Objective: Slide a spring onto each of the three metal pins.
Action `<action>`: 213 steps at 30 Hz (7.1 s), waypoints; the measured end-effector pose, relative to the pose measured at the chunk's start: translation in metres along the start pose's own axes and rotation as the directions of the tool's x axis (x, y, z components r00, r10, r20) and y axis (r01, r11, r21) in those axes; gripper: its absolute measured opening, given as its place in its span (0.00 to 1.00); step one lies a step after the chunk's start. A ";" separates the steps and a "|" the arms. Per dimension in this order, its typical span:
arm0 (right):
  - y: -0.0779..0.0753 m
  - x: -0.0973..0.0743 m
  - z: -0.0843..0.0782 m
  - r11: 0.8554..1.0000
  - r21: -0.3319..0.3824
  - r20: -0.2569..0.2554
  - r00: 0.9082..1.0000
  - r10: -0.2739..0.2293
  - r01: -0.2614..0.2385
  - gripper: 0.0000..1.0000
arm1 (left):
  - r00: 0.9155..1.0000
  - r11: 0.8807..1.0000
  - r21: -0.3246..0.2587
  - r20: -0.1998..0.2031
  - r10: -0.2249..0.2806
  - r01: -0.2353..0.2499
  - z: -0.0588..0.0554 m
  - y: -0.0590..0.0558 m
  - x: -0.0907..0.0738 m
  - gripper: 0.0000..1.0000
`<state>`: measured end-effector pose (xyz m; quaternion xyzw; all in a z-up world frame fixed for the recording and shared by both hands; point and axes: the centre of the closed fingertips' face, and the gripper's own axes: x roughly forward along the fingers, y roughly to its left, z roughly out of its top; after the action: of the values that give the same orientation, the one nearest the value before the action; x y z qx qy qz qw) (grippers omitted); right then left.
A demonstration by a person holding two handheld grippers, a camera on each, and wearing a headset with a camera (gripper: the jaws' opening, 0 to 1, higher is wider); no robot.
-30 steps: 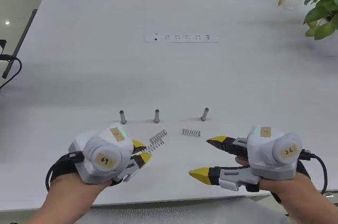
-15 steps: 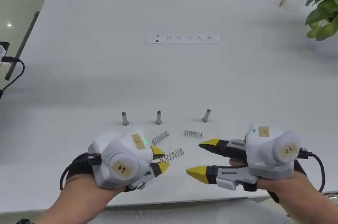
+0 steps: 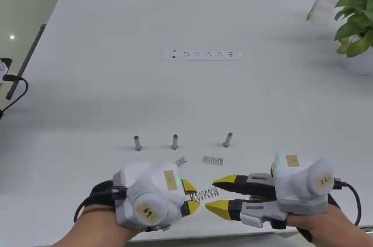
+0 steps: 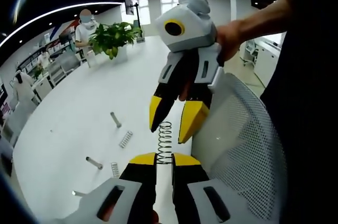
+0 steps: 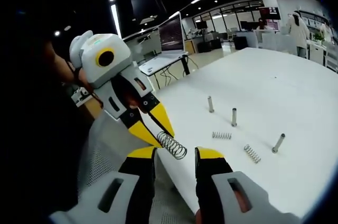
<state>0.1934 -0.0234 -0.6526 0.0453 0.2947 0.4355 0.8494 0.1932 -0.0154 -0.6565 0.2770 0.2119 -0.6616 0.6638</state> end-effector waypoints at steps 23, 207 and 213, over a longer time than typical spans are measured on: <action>0.009 -0.004 0.007 0.999 -0.027 -0.012 0.999 0.034 -0.034 0.09 | 0.999 0.995 0.096 -0.035 -0.008 0.011 -0.004 -0.001 0.014 0.02; -0.080 0.117 0.046 0.862 -0.476 -0.512 0.852 -0.107 -0.178 0.09 | 0.917 0.787 -0.509 -0.008 0.400 -0.348 -0.123 0.086 -0.111 0.61; -0.082 0.132 0.053 0.864 -0.474 -0.508 0.855 -0.109 -0.171 0.09 | 0.917 0.788 -0.506 -0.011 0.400 -0.350 -0.127 0.087 -0.115 0.61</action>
<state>0.3391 0.0368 -0.6969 -0.2914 0.3877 0.5066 0.7128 0.2862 0.1513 -0.6705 0.1003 0.2836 -0.4519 0.8398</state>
